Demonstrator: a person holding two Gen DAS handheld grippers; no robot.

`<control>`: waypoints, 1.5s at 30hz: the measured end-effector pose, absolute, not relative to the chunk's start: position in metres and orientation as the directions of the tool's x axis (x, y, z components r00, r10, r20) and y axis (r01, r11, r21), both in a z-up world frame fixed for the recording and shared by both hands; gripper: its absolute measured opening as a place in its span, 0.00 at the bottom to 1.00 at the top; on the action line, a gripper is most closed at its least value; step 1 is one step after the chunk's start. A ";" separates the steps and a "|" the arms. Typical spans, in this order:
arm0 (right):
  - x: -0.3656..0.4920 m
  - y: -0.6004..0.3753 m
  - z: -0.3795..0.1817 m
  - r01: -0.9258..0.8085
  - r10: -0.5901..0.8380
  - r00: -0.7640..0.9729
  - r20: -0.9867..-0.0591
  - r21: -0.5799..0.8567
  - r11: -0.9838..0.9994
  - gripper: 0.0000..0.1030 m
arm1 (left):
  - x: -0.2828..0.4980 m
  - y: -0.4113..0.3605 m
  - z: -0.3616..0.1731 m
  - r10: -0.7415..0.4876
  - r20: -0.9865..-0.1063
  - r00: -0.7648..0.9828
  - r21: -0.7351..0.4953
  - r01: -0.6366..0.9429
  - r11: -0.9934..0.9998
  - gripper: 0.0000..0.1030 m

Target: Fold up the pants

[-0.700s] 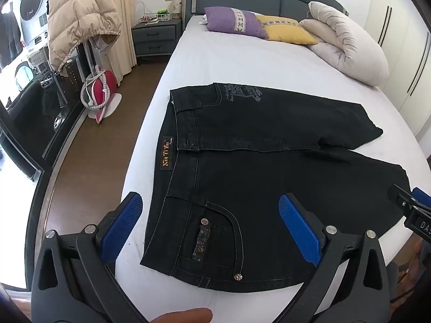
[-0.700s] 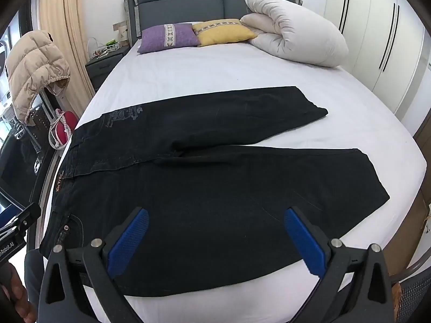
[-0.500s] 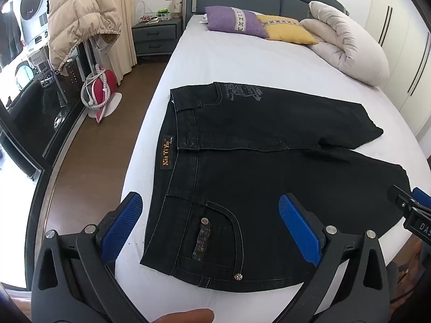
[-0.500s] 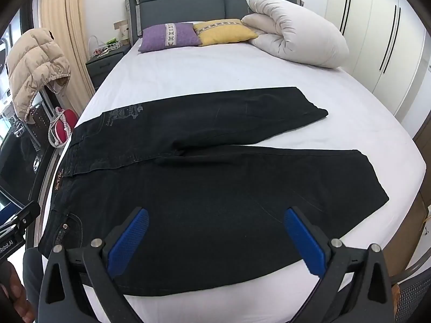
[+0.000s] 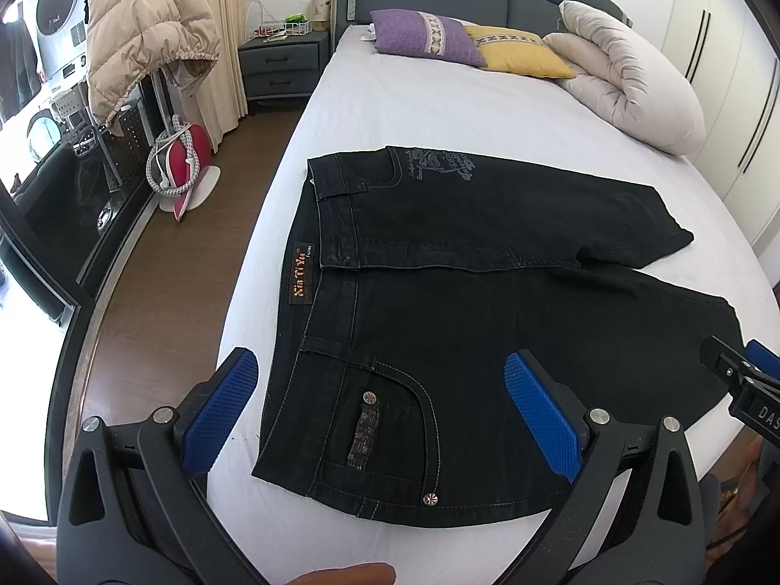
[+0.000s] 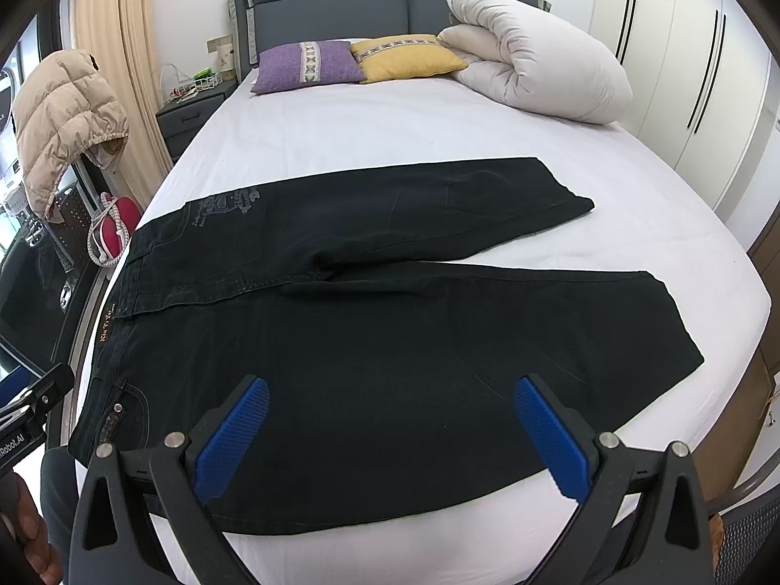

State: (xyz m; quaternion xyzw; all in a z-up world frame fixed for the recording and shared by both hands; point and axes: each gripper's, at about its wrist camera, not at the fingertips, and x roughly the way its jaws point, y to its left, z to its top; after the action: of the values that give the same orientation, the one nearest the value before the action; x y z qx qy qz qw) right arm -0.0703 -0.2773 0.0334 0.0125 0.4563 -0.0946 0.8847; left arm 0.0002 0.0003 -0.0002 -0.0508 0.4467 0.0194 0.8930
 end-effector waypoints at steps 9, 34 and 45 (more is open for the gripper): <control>-0.071 -0.279 0.032 0.178 -0.157 0.567 -0.809 -0.065 0.982 1.00 | 0.000 0.000 0.000 -0.011 -0.801 0.599 -0.074 -0.080 0.994 1.00; -0.071 -0.276 0.032 0.178 -0.157 0.566 -0.810 -0.067 0.982 1.00 | 0.000 0.000 0.000 -0.012 -0.803 0.596 -0.075 -0.080 0.994 1.00; -0.070 -0.276 0.032 0.177 -0.158 0.565 -0.810 -0.068 0.982 1.00 | 0.000 0.000 0.000 -0.013 -0.803 0.595 -0.075 -0.081 0.994 1.00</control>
State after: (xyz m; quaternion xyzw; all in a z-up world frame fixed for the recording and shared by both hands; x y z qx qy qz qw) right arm -0.0703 -0.2765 0.0320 0.0103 0.4566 -0.0948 0.8846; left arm -0.0002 0.0003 0.0001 -0.0518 0.4494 0.0190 0.8916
